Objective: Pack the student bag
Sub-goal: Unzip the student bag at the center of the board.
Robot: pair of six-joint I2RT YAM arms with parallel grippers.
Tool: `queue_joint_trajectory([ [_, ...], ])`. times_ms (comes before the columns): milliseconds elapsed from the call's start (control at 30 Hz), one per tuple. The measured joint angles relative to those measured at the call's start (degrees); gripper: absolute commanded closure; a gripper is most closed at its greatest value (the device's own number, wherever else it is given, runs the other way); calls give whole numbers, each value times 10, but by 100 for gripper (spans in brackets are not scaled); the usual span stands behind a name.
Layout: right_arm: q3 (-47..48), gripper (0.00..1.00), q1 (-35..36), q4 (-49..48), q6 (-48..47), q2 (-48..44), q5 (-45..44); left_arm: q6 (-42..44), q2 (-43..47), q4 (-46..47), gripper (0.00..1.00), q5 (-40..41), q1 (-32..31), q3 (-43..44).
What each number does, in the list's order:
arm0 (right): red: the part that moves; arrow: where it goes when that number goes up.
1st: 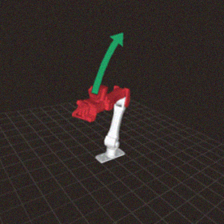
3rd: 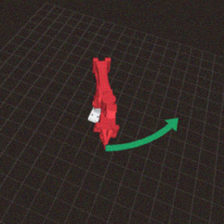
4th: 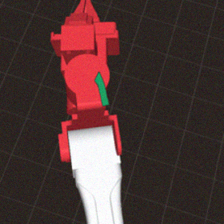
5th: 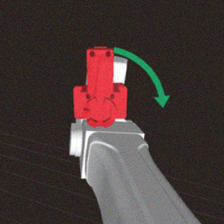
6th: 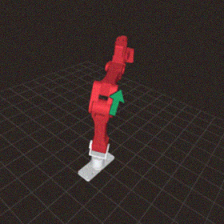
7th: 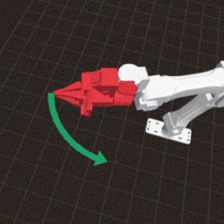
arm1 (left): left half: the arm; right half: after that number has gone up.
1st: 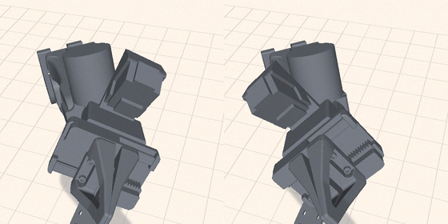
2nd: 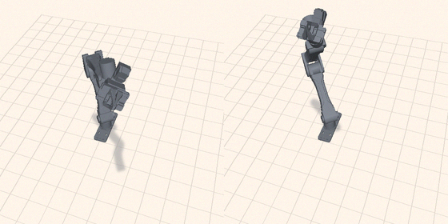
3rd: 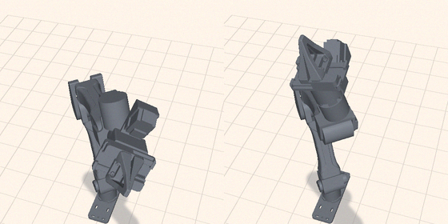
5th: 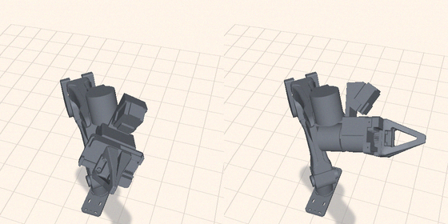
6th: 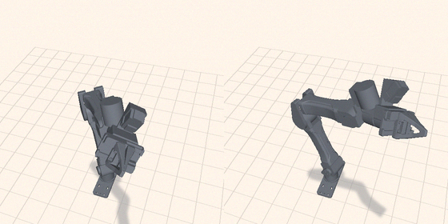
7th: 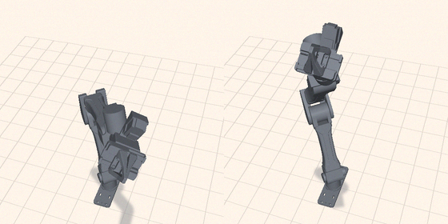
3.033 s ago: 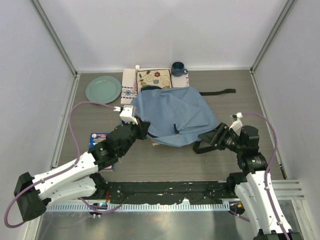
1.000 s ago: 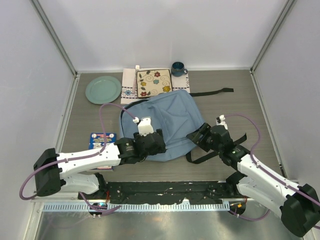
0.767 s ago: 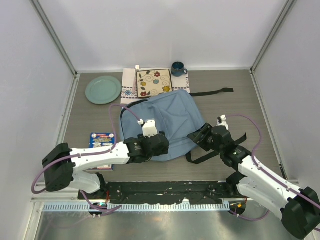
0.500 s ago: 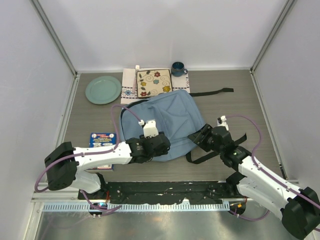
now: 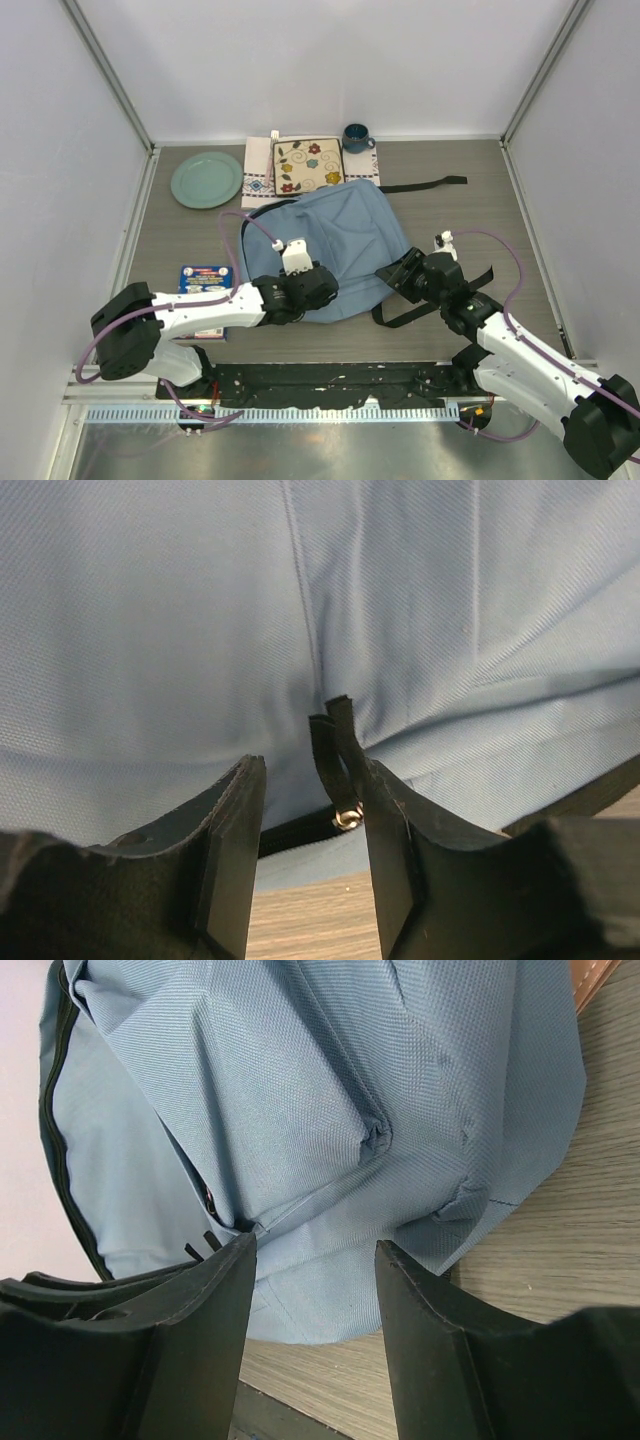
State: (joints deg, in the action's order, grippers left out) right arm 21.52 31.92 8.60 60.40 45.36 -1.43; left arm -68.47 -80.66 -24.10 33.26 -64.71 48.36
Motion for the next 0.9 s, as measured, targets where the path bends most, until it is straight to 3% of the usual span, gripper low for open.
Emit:
queue_joint_trajectory([
  [467,-5,45,0,-6,2,0,0,-1,4,79,70,-3,24,-57],
  [567,-5,45,0,-8,2,0,0,-2,5,92,75,-4,26,-63],
  [733,-5,45,0,-9,2,0,0,-1,6,115,99,-8,30,-67],
  [867,-5,44,0,-9,2,0,1,1,6,125,100,-12,30,-67],
  [900,-5,40,0,-9,2,0,1,1,6,127,100,-13,30,-67],
])
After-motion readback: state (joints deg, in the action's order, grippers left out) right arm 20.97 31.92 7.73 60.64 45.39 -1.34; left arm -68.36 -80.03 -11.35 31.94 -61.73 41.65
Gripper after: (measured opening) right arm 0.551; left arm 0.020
